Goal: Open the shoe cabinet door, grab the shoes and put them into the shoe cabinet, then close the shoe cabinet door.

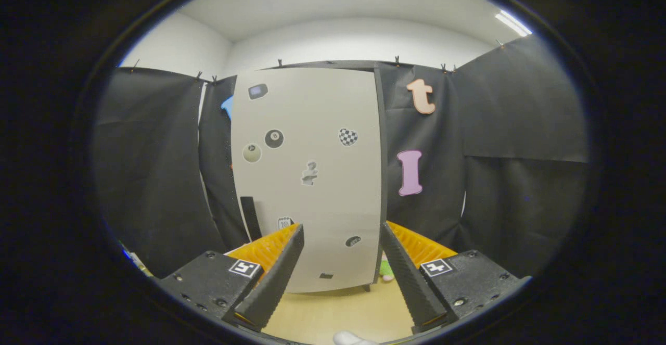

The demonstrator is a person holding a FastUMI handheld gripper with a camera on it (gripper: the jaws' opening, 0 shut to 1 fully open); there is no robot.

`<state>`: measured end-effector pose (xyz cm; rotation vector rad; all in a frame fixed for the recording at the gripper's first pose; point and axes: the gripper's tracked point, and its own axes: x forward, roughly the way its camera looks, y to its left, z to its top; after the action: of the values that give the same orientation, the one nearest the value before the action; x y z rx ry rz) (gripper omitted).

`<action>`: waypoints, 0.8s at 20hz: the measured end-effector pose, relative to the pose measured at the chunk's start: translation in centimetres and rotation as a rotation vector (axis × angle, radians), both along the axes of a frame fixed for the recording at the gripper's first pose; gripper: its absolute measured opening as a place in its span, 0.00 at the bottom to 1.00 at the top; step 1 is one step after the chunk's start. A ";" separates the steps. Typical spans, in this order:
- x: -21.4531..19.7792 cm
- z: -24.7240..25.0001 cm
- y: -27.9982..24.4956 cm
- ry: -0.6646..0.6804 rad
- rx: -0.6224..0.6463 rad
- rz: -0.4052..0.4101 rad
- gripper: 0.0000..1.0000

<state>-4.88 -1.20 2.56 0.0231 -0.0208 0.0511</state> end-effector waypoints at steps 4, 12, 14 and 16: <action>-0.8 0.9 -0.3 -0.014 -0.002 -0.002 0.97; -1.5 1.7 -0.4 -0.025 0.000 0.005 0.97; -1.5 1.9 -0.5 -0.031 -0.001 0.001 0.97; -1.4 1.9 -0.4 -0.031 0.003 0.003 0.97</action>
<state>-6.32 -1.60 4.45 0.0249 -0.0521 0.0547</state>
